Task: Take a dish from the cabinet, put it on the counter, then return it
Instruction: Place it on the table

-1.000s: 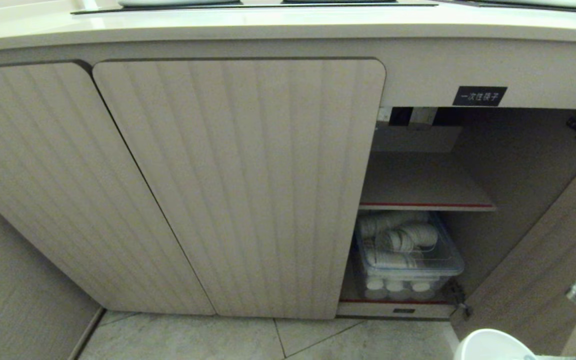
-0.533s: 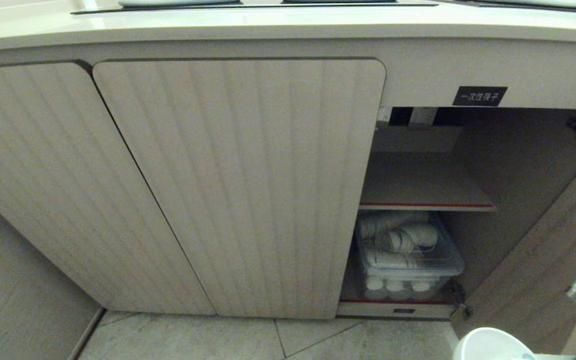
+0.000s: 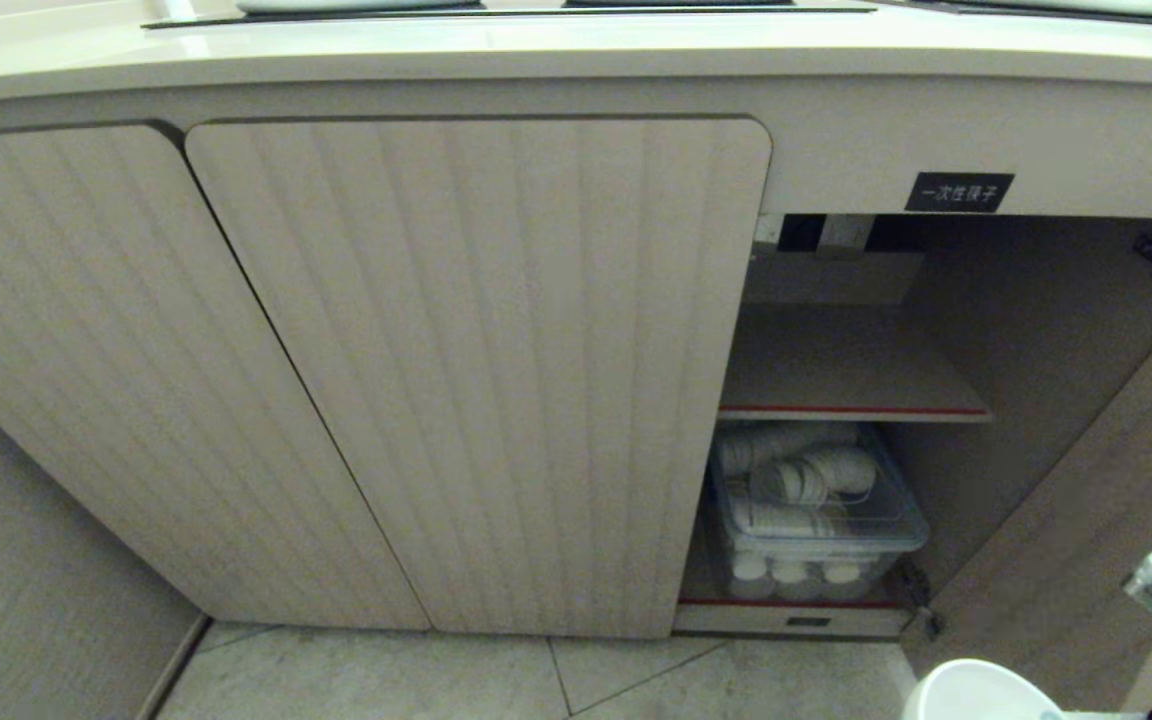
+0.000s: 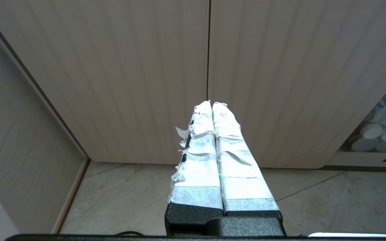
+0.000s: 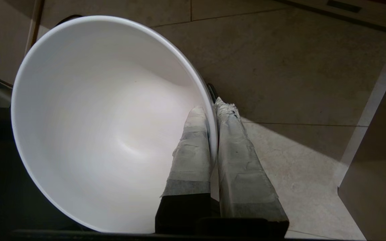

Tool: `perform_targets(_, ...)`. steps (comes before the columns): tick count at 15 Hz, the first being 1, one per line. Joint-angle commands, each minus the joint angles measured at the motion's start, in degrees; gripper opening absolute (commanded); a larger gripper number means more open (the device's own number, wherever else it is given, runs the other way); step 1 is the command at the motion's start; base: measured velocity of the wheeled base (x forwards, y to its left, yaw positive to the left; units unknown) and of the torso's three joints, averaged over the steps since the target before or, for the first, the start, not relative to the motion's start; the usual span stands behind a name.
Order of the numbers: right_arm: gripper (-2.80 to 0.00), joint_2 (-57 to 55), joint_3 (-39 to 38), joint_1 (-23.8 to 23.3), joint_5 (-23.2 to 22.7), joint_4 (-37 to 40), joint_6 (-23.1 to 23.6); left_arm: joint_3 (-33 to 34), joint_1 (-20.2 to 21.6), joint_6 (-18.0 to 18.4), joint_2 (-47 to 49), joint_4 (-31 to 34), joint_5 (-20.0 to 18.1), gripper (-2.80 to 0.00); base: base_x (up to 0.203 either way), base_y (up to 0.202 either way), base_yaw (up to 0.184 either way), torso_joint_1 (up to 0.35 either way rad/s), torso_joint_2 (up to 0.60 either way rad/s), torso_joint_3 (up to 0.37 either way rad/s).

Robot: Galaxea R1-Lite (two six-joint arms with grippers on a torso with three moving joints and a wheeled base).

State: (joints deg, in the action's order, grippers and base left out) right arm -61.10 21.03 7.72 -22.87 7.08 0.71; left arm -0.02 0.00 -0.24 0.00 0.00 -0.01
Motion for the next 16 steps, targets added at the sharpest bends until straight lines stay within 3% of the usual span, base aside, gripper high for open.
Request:
perform_targets(1,-2.8,-0.25,-0.2,0.02,-0.16,0.12,0.0,-0.06,0.0,-0.02,0.0,0.0,0.01,-2.8,0.0,0.0,0.0,0.0,0.0,0.0)
perform_targets(16,-2.8,-0.71,-0.15,0.19,2.02,1.0,1.61,-0.06,0.0,-0.02,0.0,0.0,0.01,-2.8,0.0,0.0,0.0,0.0,0.0,0.0)
